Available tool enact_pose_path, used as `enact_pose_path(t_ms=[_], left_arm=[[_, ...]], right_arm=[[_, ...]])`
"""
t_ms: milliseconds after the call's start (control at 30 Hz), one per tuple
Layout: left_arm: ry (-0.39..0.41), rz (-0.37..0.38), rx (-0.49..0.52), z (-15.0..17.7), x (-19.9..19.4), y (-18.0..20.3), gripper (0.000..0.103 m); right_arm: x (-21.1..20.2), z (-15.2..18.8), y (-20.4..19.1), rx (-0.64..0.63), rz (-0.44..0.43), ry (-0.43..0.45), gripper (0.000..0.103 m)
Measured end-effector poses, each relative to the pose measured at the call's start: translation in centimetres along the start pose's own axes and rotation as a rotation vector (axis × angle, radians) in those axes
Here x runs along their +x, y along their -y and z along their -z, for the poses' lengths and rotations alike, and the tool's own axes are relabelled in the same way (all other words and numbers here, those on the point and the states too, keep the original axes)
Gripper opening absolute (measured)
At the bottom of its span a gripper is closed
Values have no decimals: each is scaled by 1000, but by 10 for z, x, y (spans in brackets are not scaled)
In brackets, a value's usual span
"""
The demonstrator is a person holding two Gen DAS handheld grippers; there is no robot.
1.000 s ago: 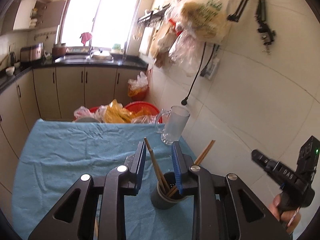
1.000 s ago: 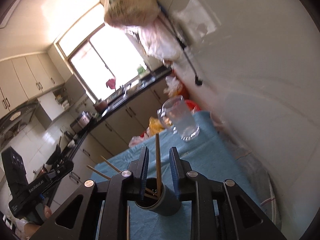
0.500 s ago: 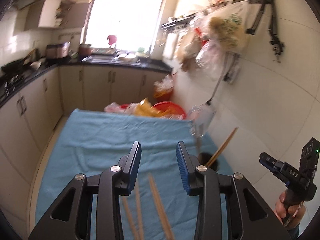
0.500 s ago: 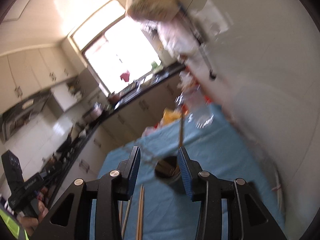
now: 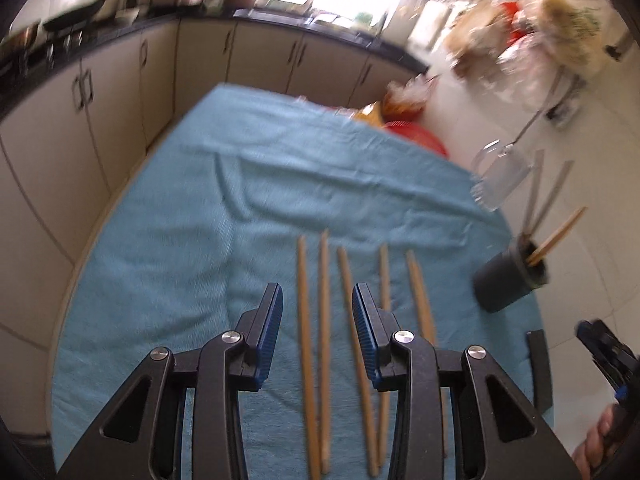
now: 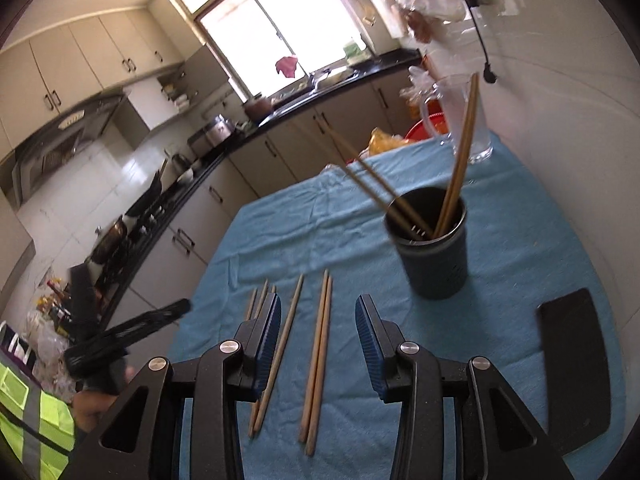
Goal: Organize utensils
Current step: 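Withdraw both grippers back over the loose chopsticks on the towel, then close the left gripper on a wooden chopstick while the right gripper closes on another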
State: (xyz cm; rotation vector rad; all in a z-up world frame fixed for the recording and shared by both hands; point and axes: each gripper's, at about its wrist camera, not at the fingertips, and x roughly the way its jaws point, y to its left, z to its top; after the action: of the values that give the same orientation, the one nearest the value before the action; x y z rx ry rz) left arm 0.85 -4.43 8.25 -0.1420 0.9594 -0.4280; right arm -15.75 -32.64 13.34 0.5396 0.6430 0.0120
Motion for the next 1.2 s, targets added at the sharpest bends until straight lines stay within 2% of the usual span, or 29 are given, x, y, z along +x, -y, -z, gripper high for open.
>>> enact_pose_path(t_ms=[233,367,400,567,767,867,1033,1200], left_arm=[[-108,-20,-4,1,53,-1,34],[-145,-51,23,1,76,3,16],[-151,-66,34,0,81,5,15],[-140,-138,77,-3,90,11,7],[-117,-162,82,6,78,-3,7],[-108,-142,47,11,70,-18,7],[-115,-130,55,11,70,-20,7],[-116,-129,72,11,69,-20,7]], right_arm=[[16,12,-8,-19,6,-46,43],[24,16,-8,-22,9,-69,43],[27,17,-8,-22,10,-77,43],[36,20,-12,-36,11,-99,43],[60,20,-26,-85,21,-154,43],[87,18,-36,-106,14,-219,43],[153,10,-48,-73,2,-361,39],[205,3,-52,-66,84,-426,36]])
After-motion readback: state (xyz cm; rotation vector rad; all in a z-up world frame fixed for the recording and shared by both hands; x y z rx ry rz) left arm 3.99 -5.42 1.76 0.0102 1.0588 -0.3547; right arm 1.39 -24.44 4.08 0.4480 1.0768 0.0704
